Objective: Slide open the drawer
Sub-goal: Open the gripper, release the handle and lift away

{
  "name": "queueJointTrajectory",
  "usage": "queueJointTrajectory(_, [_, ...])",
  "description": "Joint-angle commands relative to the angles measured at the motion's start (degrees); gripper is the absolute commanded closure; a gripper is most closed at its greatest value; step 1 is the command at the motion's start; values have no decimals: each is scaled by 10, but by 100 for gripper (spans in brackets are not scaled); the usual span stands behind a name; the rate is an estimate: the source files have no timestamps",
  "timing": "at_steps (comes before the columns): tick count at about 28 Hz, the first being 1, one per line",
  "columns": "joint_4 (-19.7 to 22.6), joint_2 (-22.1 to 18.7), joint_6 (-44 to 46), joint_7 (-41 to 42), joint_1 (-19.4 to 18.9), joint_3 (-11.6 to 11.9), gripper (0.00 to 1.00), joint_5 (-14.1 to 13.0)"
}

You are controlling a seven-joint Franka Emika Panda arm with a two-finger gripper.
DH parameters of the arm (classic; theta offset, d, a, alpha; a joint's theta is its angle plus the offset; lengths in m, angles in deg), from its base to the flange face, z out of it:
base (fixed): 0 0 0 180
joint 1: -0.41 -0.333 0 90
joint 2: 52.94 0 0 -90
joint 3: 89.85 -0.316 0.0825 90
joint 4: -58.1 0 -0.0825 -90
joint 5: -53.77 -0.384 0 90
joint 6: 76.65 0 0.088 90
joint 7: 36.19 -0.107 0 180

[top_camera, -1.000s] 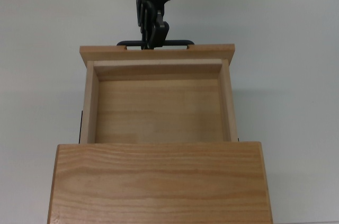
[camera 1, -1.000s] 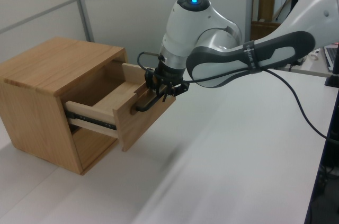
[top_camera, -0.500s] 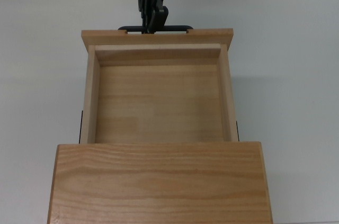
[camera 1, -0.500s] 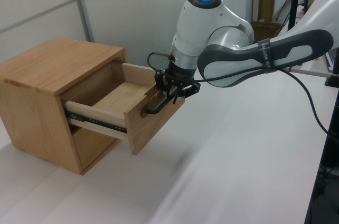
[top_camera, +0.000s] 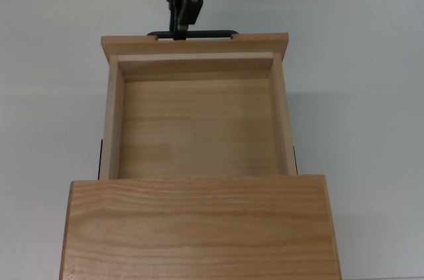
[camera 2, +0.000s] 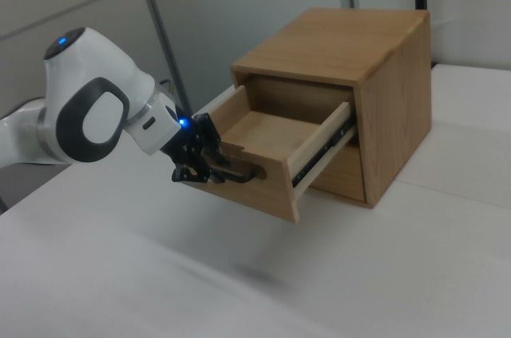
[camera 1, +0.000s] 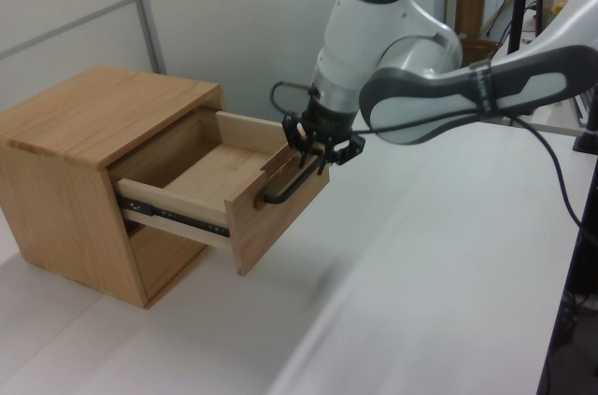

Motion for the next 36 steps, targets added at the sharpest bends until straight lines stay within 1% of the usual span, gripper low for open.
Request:
queueJointTrajectory(1, [8,-25,25,27,-28,30,0,-16])
queueJointTrajectory(8, [-2,-29,25,54,-28,32,0,-17])
queueJointTrajectory(13, [-3,-32,31,87,-34,45,0,-22])
queueJointTrajectory(16, [-8,-33,66,152,-51,61,0,-38])
queueJointTrajectory(18, [-13,-34,89,197,-61,68,0,-60])
queueJointTrajectory(19, [-20,-34,115,250,-67,76,0,-83])
queueJointTrajectory(20, [-23,-34,130,282,-69,77,0,-94])
queueJointTrajectory(23, [-41,-33,184,372,-69,77,0,-115])
queueJointTrajectory(24, [-54,-32,219,423,-69,78,0,-126])
queueJointTrajectory(25, [-60,-32,232,445,-69,78,0,-131])
queueJointTrajectory(28, [-76,-32,278,518,-69,79,0,-134])
queueJointTrajectory(29, [-90,-32,313,577,-70,79,0,-134])
queueJointTrajectory(31, [-101,-32,345,637,-71,79,0,-134])
queueJointTrajectory(34, [-115,-30,371,703,-70,79,0,-131])
queueJointTrajectory(36, [-118,-29,388,764,-70,81,0,-122])
